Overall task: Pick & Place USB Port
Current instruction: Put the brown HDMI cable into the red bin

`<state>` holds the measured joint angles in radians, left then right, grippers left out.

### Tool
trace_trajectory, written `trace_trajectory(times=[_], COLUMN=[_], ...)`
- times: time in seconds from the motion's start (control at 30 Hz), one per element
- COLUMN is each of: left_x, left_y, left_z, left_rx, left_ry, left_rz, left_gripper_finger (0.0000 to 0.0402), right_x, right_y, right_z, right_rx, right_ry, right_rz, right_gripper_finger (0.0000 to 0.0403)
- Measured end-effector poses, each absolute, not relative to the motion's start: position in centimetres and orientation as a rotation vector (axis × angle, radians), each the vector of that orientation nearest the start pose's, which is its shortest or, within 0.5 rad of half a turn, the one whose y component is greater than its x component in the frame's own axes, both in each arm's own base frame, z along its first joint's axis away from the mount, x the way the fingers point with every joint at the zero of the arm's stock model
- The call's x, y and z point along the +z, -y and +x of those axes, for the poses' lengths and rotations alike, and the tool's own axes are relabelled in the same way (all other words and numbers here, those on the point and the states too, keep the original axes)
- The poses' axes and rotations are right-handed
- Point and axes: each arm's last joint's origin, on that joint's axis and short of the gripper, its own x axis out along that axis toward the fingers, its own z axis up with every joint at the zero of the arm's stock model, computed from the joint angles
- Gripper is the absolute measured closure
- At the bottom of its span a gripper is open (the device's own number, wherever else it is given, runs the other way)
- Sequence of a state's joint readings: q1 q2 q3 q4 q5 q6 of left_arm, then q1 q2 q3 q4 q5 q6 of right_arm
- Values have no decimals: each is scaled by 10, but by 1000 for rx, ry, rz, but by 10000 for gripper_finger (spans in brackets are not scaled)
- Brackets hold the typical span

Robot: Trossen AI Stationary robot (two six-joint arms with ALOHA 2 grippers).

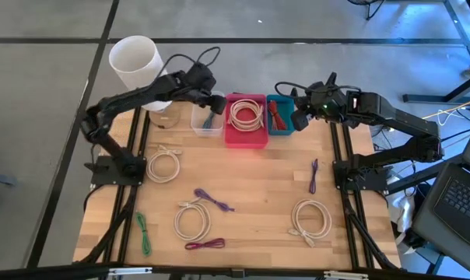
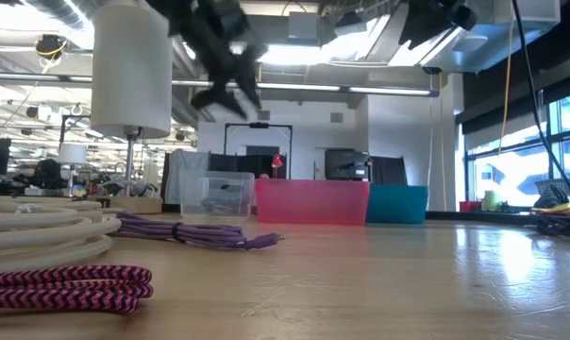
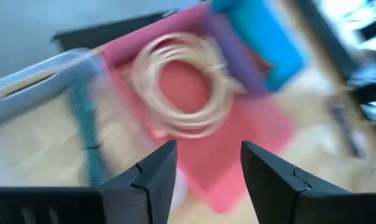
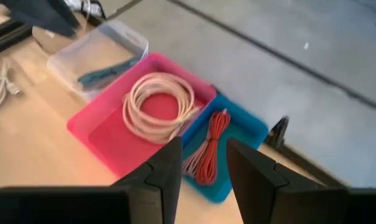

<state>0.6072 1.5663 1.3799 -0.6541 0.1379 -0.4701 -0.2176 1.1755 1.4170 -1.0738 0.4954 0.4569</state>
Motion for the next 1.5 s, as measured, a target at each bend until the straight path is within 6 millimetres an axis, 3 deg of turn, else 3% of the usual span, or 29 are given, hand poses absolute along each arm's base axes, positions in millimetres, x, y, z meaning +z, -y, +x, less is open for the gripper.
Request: trace_trajectory(times=[0.17,0.33,0.5,0.7,0.87,1.07,1.27,1.5], left_x=[348,372,380,373,367,365,365,366], left_y=[-145,-106,-72,-45,-36,-39,-44,-51], left_z=[272,265,256,252,255,253,252,252], left_rx=[493,405,305,173,161,211,207,207], left_ry=[-585,-547,-611,-743,-806,-843,-853,-849], left_rz=[-637,-460,-275,-119,-19,102,153,197], left_gripper_finger=[231,231,231,231,231,241,255,261], right_x=[388,381,380,377,362,302,252,215], right_y=[53,39,13,-21,-49,-94,-143,-171], right_z=[192,186,186,190,196,200,193,175], right_rx=[-795,-756,-717,-647,-641,-614,-571,-528], right_ry=[-755,-860,-880,-895,-966,-1239,-1302,-1498], right_rz=[419,576,647,710,769,836,906,744], right_gripper_finger=[274,274,274,274,274,274,276,302])
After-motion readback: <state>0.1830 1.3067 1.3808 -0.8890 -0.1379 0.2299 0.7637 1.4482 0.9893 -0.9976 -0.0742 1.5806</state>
